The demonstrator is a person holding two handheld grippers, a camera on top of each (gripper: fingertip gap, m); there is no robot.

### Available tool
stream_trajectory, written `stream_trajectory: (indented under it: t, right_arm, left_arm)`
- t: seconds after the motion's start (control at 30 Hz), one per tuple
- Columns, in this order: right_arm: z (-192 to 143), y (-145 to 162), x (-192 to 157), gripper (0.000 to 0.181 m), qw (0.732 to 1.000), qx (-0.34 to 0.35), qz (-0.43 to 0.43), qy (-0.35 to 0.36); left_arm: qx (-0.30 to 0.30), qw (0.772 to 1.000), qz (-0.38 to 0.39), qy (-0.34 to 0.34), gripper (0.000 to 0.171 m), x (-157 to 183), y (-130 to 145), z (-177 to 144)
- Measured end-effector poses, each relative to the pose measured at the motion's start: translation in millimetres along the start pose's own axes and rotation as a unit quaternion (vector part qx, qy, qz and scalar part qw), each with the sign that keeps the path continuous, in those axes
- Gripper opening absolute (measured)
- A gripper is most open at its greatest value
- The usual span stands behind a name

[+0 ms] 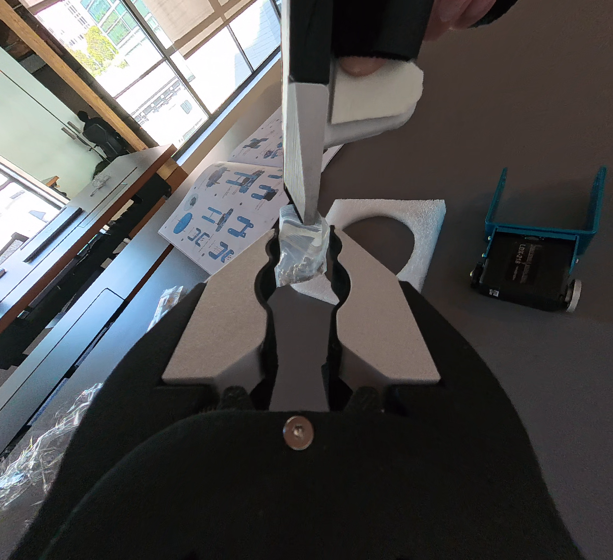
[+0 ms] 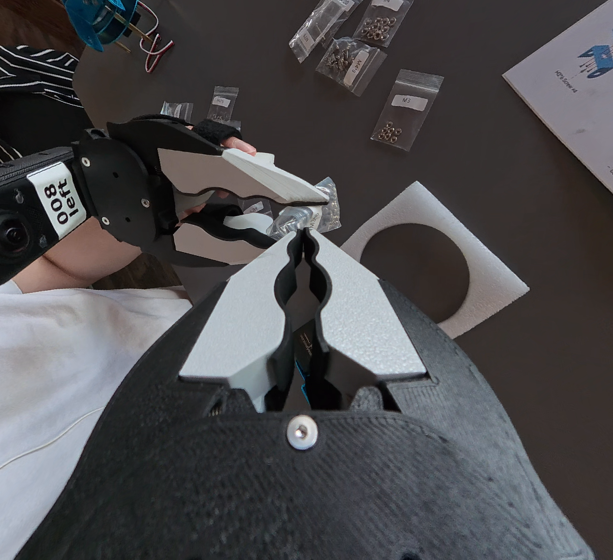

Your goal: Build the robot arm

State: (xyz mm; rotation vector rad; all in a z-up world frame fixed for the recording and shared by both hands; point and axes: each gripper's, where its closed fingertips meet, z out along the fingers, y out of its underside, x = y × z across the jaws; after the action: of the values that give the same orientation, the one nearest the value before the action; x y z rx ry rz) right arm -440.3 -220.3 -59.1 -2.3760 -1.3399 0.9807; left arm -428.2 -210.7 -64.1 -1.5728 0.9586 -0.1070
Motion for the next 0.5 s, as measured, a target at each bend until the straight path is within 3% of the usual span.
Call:
stream_trajectory:
  t: [0.33,0.5]
  right_arm:
    - [8,10,7,0.000,1.000,-0.001,0.017,0.017]
    - [3,11,6,0.007,0.999,0.036,-0.002,-0.018]
  left_arm:
    - [-0.032,0.999,0.016,-0.005,0.020,11,11,4]
    - [-0.025,1.000,-0.013,0.008,0.019,14,9,6]
